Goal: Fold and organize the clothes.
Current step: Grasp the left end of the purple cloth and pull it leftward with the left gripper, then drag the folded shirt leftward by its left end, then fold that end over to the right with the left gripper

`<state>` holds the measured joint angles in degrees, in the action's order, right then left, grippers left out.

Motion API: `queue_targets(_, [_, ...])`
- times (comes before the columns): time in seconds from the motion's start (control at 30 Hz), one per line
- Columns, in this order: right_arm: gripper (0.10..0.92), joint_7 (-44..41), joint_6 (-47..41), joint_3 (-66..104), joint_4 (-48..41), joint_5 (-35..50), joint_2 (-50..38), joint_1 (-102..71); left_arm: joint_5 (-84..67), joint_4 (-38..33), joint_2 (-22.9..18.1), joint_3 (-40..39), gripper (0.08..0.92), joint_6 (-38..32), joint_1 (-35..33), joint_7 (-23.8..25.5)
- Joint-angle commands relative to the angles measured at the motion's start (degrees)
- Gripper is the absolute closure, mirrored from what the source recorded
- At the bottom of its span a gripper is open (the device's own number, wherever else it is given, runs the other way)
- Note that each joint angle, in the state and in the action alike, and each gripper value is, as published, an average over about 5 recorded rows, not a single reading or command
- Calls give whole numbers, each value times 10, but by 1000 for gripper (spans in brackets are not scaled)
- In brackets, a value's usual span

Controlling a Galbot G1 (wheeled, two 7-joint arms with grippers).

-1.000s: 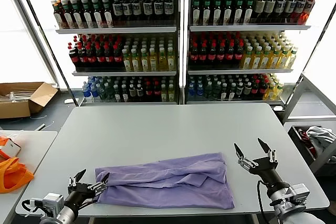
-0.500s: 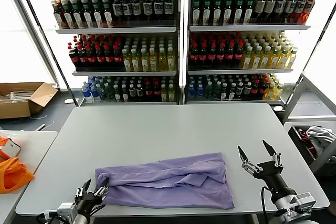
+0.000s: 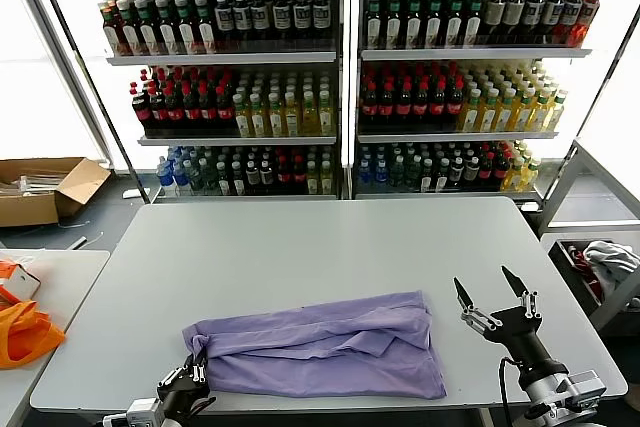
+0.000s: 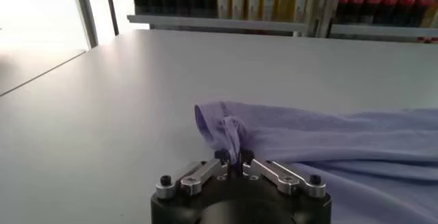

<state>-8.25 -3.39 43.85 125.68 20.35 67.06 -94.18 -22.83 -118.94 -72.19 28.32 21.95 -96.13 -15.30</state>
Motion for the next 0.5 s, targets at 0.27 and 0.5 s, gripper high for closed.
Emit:
queue_targets(0.27, [203, 1, -2, -6, 7, 2, -4, 4, -31, 15, 60, 91, 906, -1, 45, 2])
queue_targets(0.5, [203, 3, -10, -18, 11, 6, -4, 16, -50, 36, 121, 252, 906, 6, 65, 70])
